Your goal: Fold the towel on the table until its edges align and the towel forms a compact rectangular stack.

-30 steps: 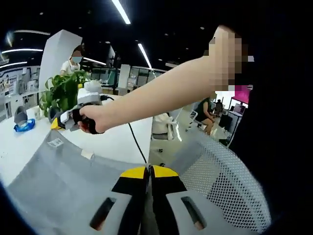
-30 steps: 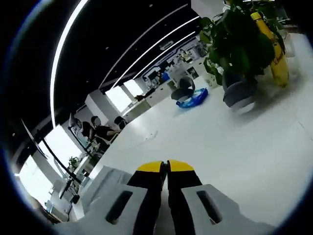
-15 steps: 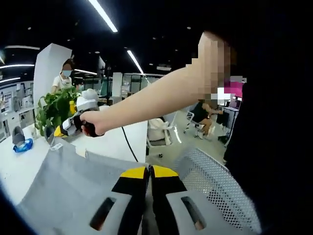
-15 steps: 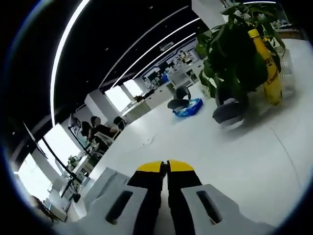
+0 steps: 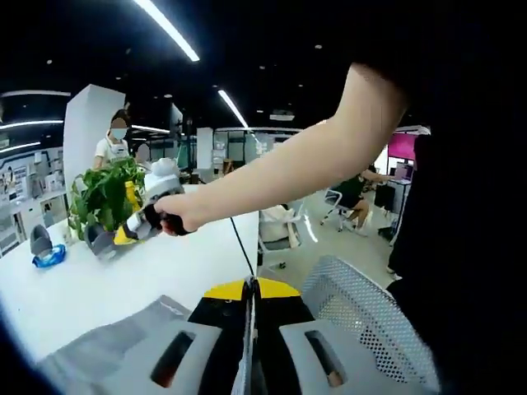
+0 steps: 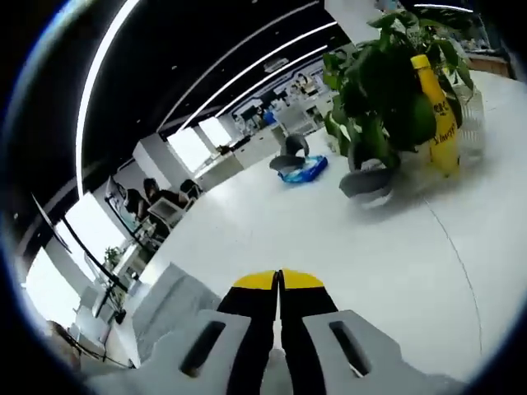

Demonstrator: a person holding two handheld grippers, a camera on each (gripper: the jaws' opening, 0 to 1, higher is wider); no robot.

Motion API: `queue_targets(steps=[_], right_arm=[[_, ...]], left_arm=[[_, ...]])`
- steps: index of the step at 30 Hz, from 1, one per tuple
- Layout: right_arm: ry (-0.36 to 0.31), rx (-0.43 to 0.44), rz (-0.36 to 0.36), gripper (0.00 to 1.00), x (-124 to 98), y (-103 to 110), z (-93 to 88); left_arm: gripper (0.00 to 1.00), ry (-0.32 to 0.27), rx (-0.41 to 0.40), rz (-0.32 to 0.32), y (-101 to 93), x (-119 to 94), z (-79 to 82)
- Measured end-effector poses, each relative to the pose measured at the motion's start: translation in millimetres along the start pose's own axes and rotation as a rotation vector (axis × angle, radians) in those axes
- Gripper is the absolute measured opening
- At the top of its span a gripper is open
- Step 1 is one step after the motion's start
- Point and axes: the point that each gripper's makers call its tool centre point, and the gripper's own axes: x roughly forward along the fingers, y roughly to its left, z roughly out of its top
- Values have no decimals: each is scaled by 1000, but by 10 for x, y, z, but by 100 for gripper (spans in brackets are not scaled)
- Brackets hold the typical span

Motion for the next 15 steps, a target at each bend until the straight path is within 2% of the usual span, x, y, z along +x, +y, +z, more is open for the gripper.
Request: queue_targets(steps=[2, 4, 6, 7, 9, 11, 13, 14, 15], right_arm=[[92, -47, -55, 0, -11, -137, -279], [215, -114, -85, 0, -40, -238, -632], [297, -171, -140, 0, -86, -360, -890], [310, -195, -155, 6, -93, -385, -954], [297, -172, -149, 13, -66, -364, -1013], [323, -155, -132, 9, -59, -324, -1110], [318, -146, -147, 6, -95, -299, -1103], [343, -211, -140, 5, -82, -303, -1115], [338, -251, -145, 5, -77, -305, -1103]], left_arm=[[3, 3, 6, -5, -26, 13, -2], [3, 13, 18, -12, -51, 28, -19], [3, 18, 27, -15, -64, 32, -28], [3, 19, 28, -19, -73, 30, -29], [3, 20, 32, -22, -85, 31, -32], [3, 24, 29, -26, -93, 34, -41], [3, 26, 34, -25, -91, 33, -47], [3, 27, 32, -27, -94, 33, -49], [3, 25, 34, -26, -94, 31, -43]])
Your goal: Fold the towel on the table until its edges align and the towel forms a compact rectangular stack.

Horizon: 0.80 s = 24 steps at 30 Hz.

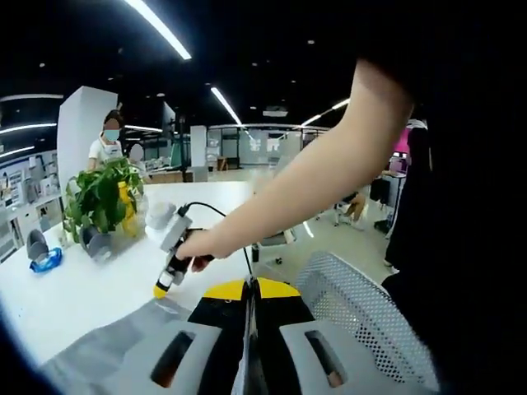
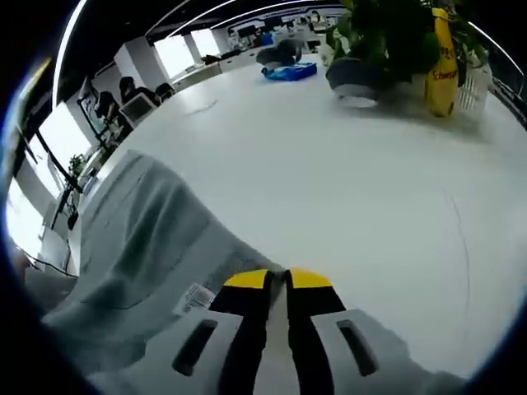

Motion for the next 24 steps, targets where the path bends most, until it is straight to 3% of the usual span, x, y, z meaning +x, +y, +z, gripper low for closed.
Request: queue_targets(steps=[1, 7, 9, 13, 17, 21, 24], right_arm=[[12, -56, -17, 5, -12, 17, -8], [2, -32, -14, 1, -50, 31, 2], [-76, -42, -27, 1, -121, 7, 177], [-241, 54, -10, 0, -371, -21, 613], [-396, 124, 17, 0, -676, -93, 1085], [-467, 86, 11, 0, -913, -122, 1416], [-526, 121, 44, 0, -1083, -88, 1658]], left_arm=[[3, -2, 6, 4, 7, 0, 5], [3, -1, 1, 4, -8, -15, 24], [3, -3, 7, 4, -29, -27, 51], [3, -65, 12, 11, -46, -51, 230], [3, -89, 19, 10, -49, -38, 394], [3, -148, -8, -7, -68, -23, 624], [3, -197, -31, -15, -52, -21, 813]])
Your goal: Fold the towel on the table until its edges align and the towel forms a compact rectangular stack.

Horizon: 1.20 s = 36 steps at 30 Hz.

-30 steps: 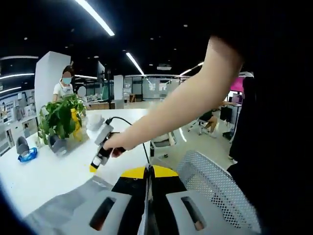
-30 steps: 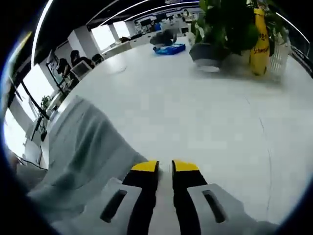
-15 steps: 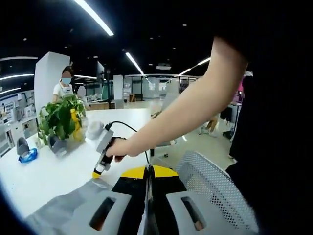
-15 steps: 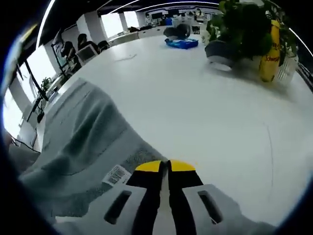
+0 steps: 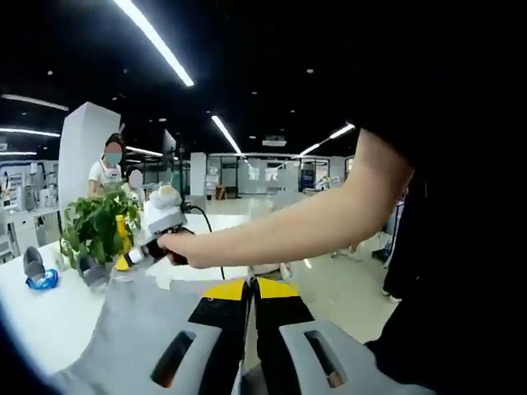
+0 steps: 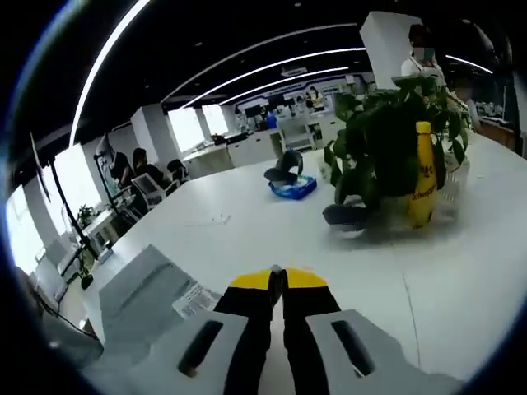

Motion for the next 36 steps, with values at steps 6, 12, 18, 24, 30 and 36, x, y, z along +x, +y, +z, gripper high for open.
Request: queue_targets(steps=[6, 12, 18, 24, 30, 36], right_arm=[[-71, -12, 26, 0, -42, 73, 494], [-124, -46, 58, 0, -41, 190, 944], [-166, -100, 104, 0, 54, 260, 1358], [-195, -129, 162, 0, 156, 407, 1750], [-208, -138, 203, 0, 258, 577, 1853], [-163, -166, 218, 0, 412, 720, 1713]], left_arm=[[3, -30, 24, 8, 29, 56, 185], [2, -79, 13, 27, 154, 101, 439], [2, -139, 16, 61, 251, 100, 714], [2, -231, -32, 86, 372, 35, 1025], [2, -264, 25, 127, 412, -92, 1181], [2, -178, 105, 193, 445, -256, 993]])
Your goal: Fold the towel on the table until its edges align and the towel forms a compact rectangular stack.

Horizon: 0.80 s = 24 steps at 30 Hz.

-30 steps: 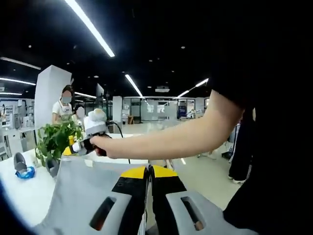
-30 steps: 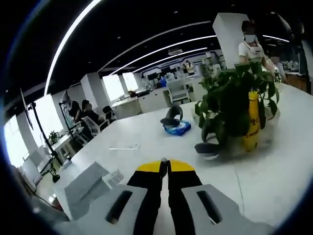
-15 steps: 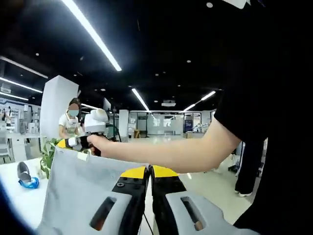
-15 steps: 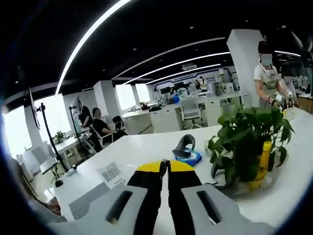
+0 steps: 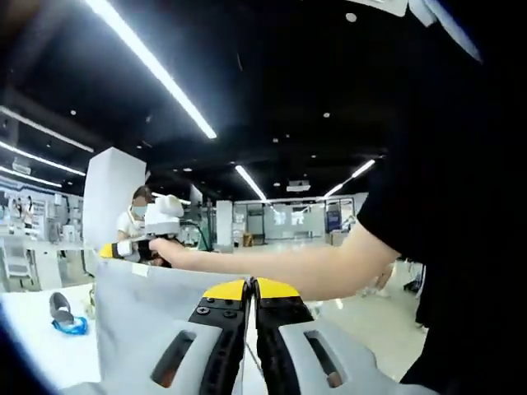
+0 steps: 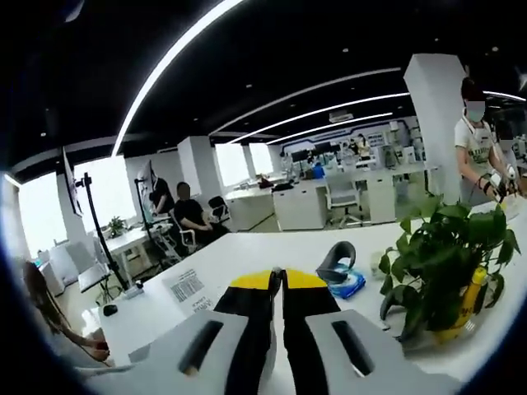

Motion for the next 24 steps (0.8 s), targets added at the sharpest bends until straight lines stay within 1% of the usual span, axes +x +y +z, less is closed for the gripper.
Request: queue_targets(steps=[1, 3, 4, 5, 7, 8, 10, 11, 12, 14, 15, 18, 19, 20, 22, 24], right_arm=[[2, 3, 1, 0, 12, 12, -6], [13, 11, 19, 0, 74, 85, -32], [16, 18, 33, 0, 122, 136, -46], [20, 20, 44, 0, 167, 218, -60], [25, 8, 55, 0, 248, 299, -80], [31, 1, 62, 0, 309, 352, -102], [40, 2, 71, 0, 411, 432, -140], [44, 2, 78, 0, 451, 465, -156], [46, 9, 85, 0, 490, 502, -168], [46, 23, 110, 0, 577, 610, -189], [43, 28, 121, 0, 628, 685, -197], [51, 41, 160, 0, 748, 857, -232], [52, 39, 163, 0, 782, 893, -242], [55, 35, 174, 0, 828, 960, -261], [63, 53, 202, 0, 899, 1069, -300], [71, 59, 217, 0, 951, 1150, -344]], left_arm=[[2, 16, 28, 11, 14, -34, -16], [2, 51, 119, 26, 20, -125, -37], [2, 53, 121, 31, 25, -157, -35], [2, 48, 93, 31, 37, -214, -24], [2, 24, 27, 63, 116, -320, -4], [2, 20, 0, 84, 179, -409, -6], [2, 25, 18, 126, 276, -564, -14], [2, 33, 13, 137, 296, -623, -23], [2, 35, 17, 164, 342, -716, -19], [2, 35, 2, 188, 382, -826, -8], [2, 27, 1, 217, 429, -916, 11], [2, 37, -12, 229, 453, -1049, 6], [2, 45, 0, 252, 479, -1120, -1], [2, 51, 3, 261, 489, -1160, -7], [2, 67, 4, 277, 500, -1258, -38], [2, 81, -13, 292, 514, -1344, -91]])
